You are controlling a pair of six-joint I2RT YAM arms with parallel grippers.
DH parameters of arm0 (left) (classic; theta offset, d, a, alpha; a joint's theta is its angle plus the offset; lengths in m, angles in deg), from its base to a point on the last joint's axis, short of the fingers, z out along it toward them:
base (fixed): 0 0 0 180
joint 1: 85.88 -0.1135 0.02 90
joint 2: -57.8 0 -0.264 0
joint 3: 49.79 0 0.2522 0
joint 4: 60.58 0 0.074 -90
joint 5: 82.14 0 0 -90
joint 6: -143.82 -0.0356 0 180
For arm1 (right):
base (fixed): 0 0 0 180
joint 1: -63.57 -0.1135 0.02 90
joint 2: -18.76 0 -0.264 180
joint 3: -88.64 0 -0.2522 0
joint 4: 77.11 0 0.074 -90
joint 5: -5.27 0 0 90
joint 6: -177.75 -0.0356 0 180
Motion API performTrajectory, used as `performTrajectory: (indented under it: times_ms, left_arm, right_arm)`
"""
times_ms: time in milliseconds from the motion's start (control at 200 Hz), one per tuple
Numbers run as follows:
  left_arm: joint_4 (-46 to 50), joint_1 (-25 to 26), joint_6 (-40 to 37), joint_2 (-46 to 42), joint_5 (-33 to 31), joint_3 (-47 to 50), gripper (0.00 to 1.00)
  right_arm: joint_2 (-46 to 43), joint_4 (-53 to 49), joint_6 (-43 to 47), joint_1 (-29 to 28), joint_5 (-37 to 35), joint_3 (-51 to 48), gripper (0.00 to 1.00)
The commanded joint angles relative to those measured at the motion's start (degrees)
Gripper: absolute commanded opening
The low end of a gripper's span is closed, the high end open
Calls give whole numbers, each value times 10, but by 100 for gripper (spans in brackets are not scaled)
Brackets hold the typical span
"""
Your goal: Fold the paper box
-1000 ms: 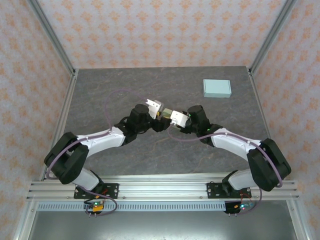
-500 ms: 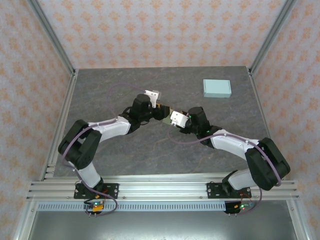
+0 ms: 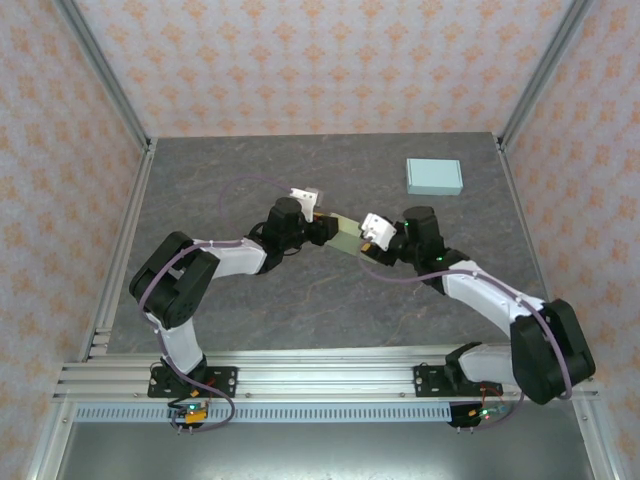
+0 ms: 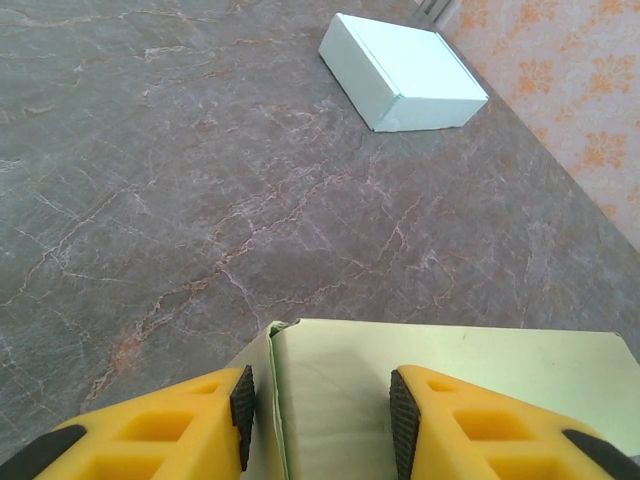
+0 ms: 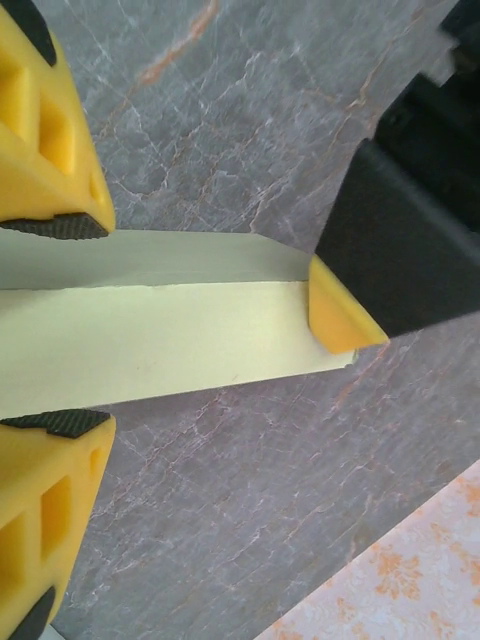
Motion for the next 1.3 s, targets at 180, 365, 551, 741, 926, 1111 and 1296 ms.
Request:
performTrajectory:
  times_ms: [180,365,551,741,926,1111,1296]
  left_arm:
    - [79,-1,-5,28,-53,25,42]
    - [77,-2,0,31,-53,25,43]
    - [76,-2,-2,33,-54,23,43]
    - [68,-2,6,31,-54,21,45]
    - [59,-16,28,-4,-34,6,51]
    - [79,-16,6,2,-22,-20,51]
    - [40,-17,35,30,-6,10,51]
  right_arm:
    - [56,-95,15,18,39,-15,47]
    - [32,-91,14,27,45,9,47]
    - [-10,-118,37,27,74,57,49]
    - [63,-122,63,31,22,23,51]
    - [77,-79,43,31,7,-4,51]
    - [23,-73,2,31,52,34,58]
    - [-20,-84,-28,52,69,87,61]
